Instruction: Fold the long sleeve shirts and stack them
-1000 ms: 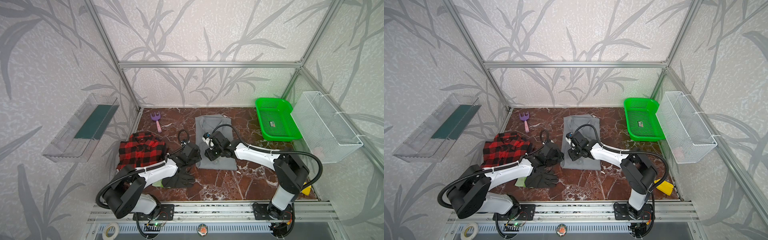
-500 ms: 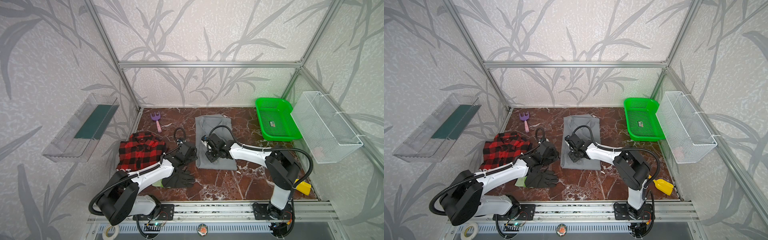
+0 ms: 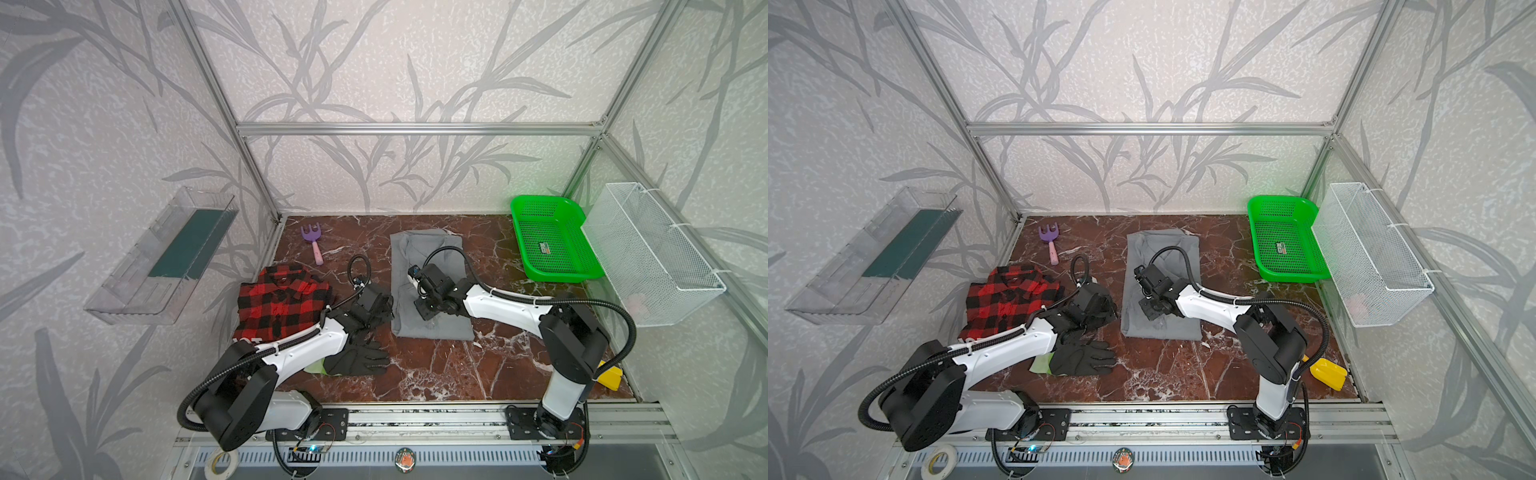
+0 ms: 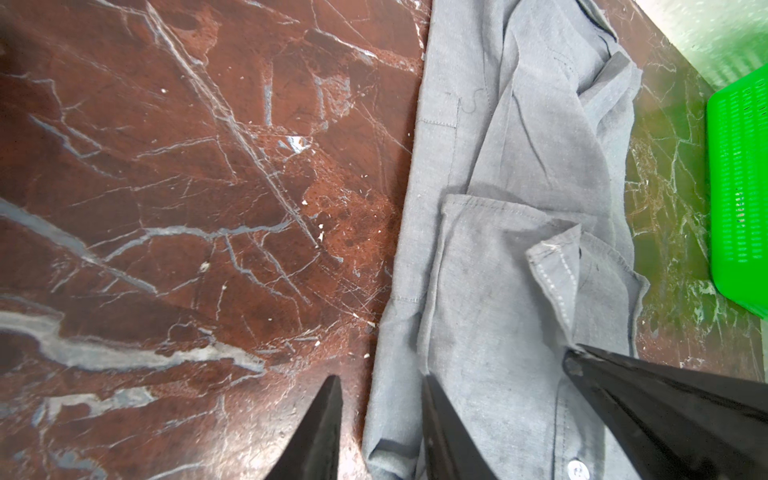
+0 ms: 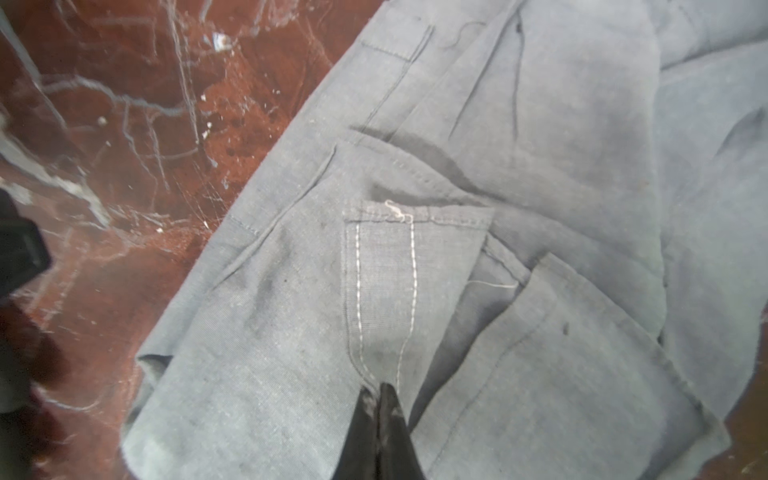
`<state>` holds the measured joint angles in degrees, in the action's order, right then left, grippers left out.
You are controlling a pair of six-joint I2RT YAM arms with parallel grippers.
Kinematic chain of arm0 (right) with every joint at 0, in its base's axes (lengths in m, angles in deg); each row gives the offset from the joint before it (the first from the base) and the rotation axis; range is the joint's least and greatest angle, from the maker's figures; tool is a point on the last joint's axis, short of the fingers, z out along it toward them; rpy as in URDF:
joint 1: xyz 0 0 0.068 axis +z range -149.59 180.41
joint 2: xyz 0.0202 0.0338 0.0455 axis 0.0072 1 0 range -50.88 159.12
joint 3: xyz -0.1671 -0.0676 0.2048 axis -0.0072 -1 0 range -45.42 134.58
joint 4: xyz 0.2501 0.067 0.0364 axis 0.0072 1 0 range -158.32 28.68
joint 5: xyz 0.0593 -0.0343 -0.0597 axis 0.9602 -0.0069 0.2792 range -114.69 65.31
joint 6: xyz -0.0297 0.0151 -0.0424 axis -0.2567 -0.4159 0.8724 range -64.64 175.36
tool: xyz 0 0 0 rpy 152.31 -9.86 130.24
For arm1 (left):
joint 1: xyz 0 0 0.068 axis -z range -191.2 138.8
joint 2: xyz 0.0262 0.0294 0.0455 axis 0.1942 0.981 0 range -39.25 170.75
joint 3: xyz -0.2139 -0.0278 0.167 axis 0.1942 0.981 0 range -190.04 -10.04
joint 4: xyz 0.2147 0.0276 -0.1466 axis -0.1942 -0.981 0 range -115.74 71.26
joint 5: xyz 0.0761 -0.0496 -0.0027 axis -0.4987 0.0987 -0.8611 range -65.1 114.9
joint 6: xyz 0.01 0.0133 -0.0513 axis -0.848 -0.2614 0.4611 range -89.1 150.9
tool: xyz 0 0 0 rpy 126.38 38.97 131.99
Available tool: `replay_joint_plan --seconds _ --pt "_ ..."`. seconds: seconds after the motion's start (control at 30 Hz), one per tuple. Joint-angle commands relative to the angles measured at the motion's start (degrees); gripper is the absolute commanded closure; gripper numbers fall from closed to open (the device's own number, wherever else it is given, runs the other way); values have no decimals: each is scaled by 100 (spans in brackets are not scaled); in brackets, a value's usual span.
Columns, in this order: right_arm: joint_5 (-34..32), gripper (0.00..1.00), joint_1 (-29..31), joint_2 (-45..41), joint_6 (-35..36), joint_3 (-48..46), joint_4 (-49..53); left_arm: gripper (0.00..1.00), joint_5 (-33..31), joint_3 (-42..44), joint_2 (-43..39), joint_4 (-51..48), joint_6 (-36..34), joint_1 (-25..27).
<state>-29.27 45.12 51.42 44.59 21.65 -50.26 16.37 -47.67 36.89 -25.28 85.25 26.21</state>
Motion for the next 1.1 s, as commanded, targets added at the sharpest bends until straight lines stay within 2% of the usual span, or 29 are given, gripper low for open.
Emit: replay_joint_plan --seconds 0.0,0.17,0.3,0.37,0.47,0.67,0.77,0.93,1.07 --pt "665 100 -449 -224 -555 -258 -288 66 -116 -102 -106 -185 -87 -19" --pt "1791 100 -1076 -254 -1263 -704 -899 66 -104 -146 -100 -252 -125 -20" --pt "2306 89 -1358 -233 -1749 -1016 -1353 65 -124 -186 -109 -304 -169 -20" --pt "2353 81 -1387 -310 -1815 -1087 -1417 65 -115 -206 -96 -320 -179 -19" --pt "2221 70 -1386 -713 -1800 -1158 -1333 59 -32 -240 -27 -314 -220 -14" --pt "1533 45 -1443 -1754 -1711 -1516 -930 38 298 -316 225 -283 -349 -22" --pt "1586 35 -1623 -2155 -1751 -1794 -709 28 739 -409 427 -282 -459 -29" --pt "1801 27 -1925 -2566 -1906 -2350 -496 25 1575 -518 897 -75 -425 -10" --pt "1943 22 -2068 -2770 -1971 -2697 -325 24 1891 -380 1105 215 -206 3"
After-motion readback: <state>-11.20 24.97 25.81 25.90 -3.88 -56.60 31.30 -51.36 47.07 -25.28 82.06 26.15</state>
